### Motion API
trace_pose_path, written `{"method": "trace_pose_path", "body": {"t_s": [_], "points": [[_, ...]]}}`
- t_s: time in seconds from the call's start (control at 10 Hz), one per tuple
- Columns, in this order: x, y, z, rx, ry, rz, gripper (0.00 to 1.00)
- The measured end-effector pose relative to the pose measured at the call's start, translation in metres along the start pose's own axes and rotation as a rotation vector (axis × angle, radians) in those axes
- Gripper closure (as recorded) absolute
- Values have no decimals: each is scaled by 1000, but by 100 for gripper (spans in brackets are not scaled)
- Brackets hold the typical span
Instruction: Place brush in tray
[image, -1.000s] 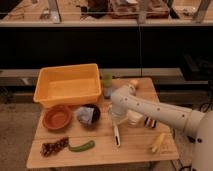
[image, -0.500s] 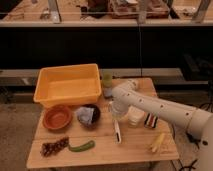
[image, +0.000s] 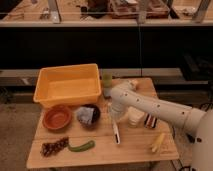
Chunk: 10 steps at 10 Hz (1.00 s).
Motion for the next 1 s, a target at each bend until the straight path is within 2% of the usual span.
{"method": "trace_pose_path", "body": {"t_s": [0.3, 0.7, 1.0], "points": [[-6, -4, 8, 16, -31, -3, 62], [-8, -5, 11, 45, -52, -2, 62], [-9, -6, 12, 53, -60, -5, 62]]}}
